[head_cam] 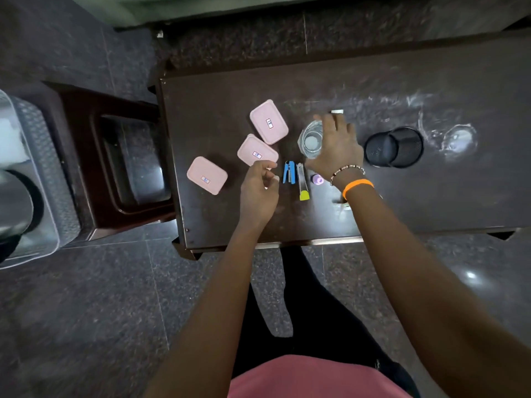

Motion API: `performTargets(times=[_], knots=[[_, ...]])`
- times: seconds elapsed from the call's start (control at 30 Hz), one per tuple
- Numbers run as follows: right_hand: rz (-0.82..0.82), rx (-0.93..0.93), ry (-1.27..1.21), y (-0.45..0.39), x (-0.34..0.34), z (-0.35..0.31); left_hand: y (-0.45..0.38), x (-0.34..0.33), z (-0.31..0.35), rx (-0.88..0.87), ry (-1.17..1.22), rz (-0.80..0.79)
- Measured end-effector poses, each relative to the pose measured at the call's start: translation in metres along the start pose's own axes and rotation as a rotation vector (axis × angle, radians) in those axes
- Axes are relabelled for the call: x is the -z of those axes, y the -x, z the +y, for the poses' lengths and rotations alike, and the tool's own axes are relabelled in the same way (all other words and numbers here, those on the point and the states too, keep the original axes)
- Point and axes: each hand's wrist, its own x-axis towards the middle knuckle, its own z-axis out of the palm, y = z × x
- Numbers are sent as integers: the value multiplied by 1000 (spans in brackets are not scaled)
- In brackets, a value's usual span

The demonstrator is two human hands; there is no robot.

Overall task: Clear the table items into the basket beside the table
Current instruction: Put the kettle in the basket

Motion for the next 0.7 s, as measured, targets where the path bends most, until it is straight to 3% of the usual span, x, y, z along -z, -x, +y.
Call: performTargets(times=[0.23, 0.7], knots=[[-156, 26, 71, -35, -6, 21, -7, -20, 11, 32, -17, -53], [-132, 50, -16, -50, -13, 32, -5, -28, 17, 50, -64, -100]])
